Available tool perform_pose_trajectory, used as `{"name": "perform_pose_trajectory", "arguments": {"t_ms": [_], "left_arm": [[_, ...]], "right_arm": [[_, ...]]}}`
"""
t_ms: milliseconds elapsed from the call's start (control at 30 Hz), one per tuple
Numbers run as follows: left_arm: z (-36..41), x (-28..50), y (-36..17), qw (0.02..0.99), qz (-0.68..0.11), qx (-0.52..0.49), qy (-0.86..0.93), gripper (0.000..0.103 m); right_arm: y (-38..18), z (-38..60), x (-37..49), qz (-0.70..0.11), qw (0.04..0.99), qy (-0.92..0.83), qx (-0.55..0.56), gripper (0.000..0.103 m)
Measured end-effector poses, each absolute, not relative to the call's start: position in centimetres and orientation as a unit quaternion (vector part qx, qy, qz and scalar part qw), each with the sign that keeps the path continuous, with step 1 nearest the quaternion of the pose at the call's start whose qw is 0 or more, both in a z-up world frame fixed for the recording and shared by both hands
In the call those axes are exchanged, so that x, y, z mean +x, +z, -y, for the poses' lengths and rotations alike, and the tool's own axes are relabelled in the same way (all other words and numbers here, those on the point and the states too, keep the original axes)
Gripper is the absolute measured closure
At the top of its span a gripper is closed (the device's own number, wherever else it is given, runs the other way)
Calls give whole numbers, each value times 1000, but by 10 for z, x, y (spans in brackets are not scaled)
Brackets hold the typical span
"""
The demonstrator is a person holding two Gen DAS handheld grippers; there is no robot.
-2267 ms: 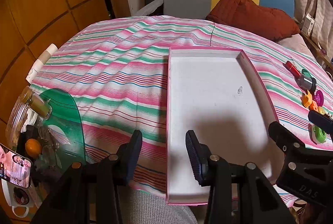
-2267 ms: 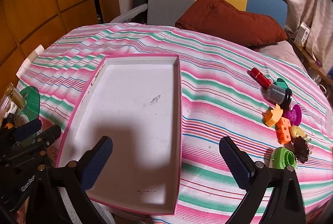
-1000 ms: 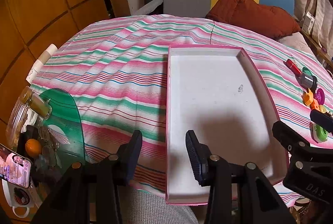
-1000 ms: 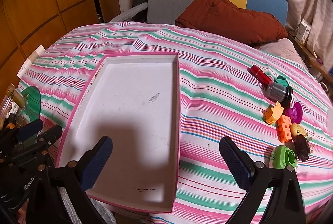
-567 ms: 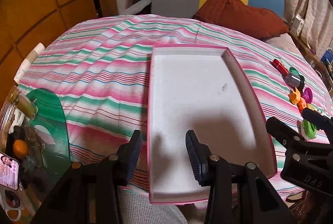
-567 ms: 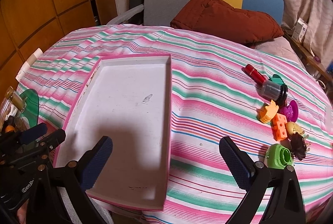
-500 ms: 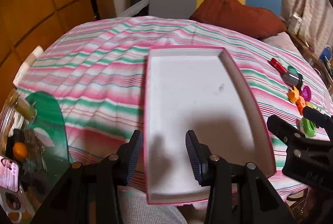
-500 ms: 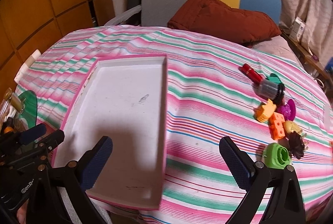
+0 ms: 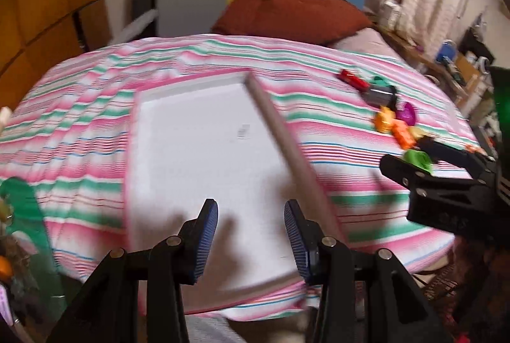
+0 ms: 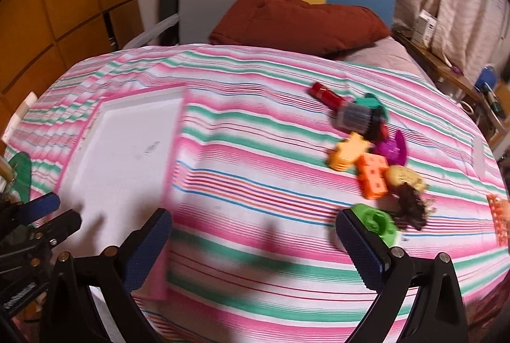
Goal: Organize rigid objects
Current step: 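Swing both tools toward the pile of colourful toys, then grasp green plug toy with left tool while right tool grasps brown brush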
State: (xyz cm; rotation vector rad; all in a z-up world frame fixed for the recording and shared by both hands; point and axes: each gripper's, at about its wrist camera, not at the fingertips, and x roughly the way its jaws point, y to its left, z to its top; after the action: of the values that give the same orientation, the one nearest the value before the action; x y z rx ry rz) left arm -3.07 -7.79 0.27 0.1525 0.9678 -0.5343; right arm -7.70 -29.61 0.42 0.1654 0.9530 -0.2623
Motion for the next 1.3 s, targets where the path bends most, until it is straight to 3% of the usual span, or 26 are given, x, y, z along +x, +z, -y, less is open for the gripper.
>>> {"name": "perform_pose_trajectory", "arguments": {"t_ms": [533, 767, 900, 1033, 1133, 1300], "left_arm": [[171, -57, -2, 791, -463, 126, -380, 59], [228, -68, -3, 760, -458, 130, -443, 59], [264, -73, -9, 735, -460, 130, -480, 41], [294, -73, -16, 734, -463, 136, -478, 39], [313, -76, -21, 742, -450, 154, -472, 30], [340, -76, -32, 749, -442, 189, -456, 30]], "right_arm": [[-1, 479, -135, -399, 851, -291, 181, 0], [-23, 505, -149, -413, 820, -301, 258, 0], [-18, 506, -153, -406, 817, -325, 249, 0], [-18, 513, -160, -391, 814, -339, 263, 0], [-18, 518, -163, -387, 809, -350, 270, 0], [-20, 524, -165, -387, 803, -360, 275, 0]]}}
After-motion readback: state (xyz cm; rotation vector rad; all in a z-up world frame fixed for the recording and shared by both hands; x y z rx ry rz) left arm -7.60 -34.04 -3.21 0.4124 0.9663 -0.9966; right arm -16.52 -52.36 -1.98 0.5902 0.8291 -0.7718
